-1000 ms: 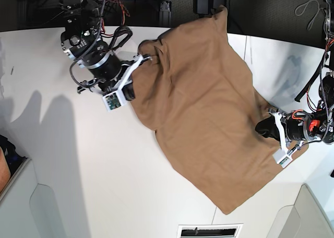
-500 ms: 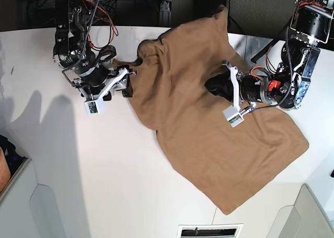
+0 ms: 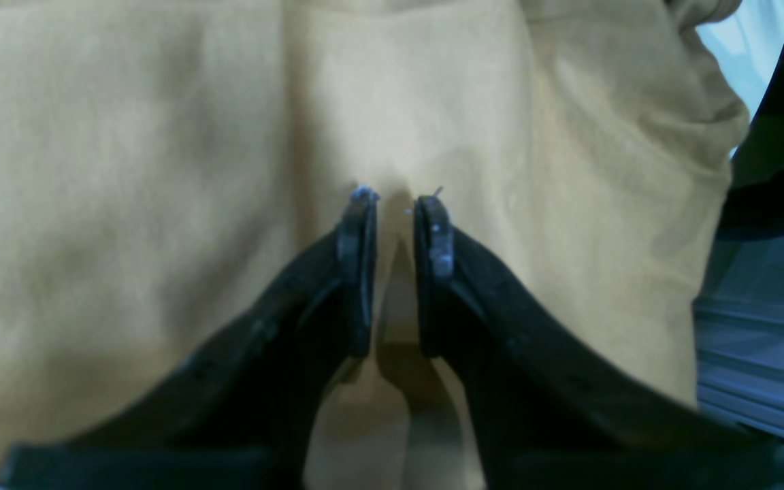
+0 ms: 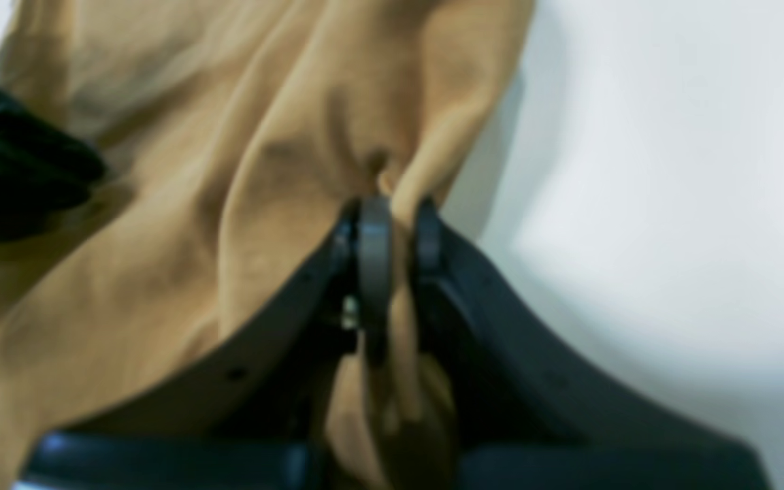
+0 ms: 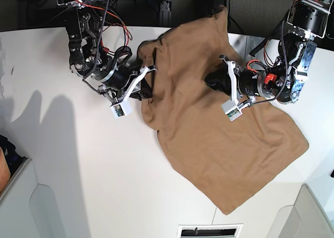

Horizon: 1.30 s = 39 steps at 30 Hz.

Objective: Layout the t-shirt on the table in an organized manner, then fold the t-shirt properly

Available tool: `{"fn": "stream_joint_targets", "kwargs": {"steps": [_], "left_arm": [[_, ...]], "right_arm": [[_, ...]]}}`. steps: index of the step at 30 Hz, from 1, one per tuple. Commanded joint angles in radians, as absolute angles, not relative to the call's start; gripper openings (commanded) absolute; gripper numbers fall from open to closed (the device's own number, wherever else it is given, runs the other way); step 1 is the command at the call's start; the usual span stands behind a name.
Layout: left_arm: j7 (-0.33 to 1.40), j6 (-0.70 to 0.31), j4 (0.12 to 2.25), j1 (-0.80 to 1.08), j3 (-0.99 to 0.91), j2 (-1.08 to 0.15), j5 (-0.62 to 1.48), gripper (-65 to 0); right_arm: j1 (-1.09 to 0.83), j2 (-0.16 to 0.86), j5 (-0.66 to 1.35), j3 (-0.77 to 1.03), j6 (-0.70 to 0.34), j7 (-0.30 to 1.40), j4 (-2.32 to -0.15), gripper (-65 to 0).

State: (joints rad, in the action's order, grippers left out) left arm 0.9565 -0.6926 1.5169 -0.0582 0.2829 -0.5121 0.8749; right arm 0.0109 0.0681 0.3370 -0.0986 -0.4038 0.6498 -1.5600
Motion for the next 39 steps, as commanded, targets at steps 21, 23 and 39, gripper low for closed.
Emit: {"fn": "stream_joint_targets", "kwargs": {"steps": [21, 23, 39], "left_arm": [[0.894, -0.698, 1.528, -0.074, 0.231, -0.599, 0.844, -52.0], [0.895, -0.698, 1.528, -0.075, 0.229, -0.599, 0.844, -52.0], [0.894, -0.698, 1.528, -0.074, 0.229, -0.598, 0.848, -52.0]], "right_arm": [[0.091, 0.048, 0.138, -0.552, -0.429, 0.760, -1.805, -30.5], [0.091, 0.046, 0.128, -0.545, -0.413, 0.738, -1.813, -30.5], [0.171, -0.035, 0.097, -0.356, -0.290, 0.601, -1.637, -30.5]]}}
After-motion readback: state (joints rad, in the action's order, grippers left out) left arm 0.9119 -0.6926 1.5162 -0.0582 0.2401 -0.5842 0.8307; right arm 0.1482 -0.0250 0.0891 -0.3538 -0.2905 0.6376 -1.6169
